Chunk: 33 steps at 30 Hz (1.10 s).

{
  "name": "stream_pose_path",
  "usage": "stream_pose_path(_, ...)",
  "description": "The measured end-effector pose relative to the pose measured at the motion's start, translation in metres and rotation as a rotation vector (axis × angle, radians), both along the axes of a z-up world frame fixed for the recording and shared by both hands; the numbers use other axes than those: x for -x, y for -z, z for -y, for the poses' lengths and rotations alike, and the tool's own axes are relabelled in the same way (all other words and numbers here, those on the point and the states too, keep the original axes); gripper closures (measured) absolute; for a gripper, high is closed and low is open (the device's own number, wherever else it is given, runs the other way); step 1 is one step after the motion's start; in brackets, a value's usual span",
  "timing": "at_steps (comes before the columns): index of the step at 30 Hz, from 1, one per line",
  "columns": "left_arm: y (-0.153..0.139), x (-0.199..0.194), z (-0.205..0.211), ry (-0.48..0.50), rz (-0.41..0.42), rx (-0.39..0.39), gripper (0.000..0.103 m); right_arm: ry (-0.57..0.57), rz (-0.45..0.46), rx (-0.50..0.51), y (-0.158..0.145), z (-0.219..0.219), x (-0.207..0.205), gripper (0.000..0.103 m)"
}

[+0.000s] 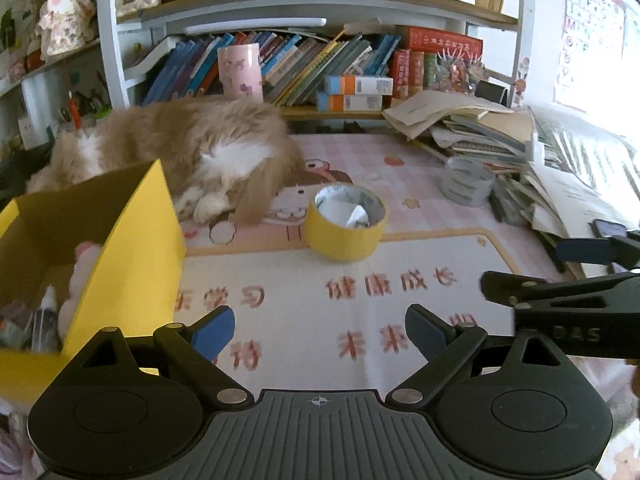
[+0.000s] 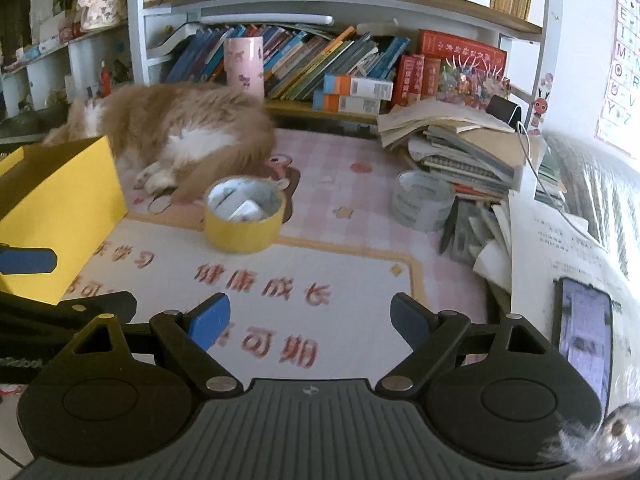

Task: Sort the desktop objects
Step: 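Move both open tools toward the yellow tape roll, then close the left tool on the rim of the yellow tape roll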

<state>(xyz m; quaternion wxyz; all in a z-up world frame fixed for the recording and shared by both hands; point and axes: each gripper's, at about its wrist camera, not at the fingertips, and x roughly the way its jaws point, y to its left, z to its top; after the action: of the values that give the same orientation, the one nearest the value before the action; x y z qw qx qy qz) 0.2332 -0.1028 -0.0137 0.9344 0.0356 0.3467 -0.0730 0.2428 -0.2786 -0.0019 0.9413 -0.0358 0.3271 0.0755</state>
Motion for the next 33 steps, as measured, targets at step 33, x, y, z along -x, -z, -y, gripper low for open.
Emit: stream_pose_path(33, 0.058, -0.156, 0.078, 0.070, 0.024, -0.213, 0.015, -0.044, -0.146, -0.023, 0.030, 0.049, -0.054, 0.016)
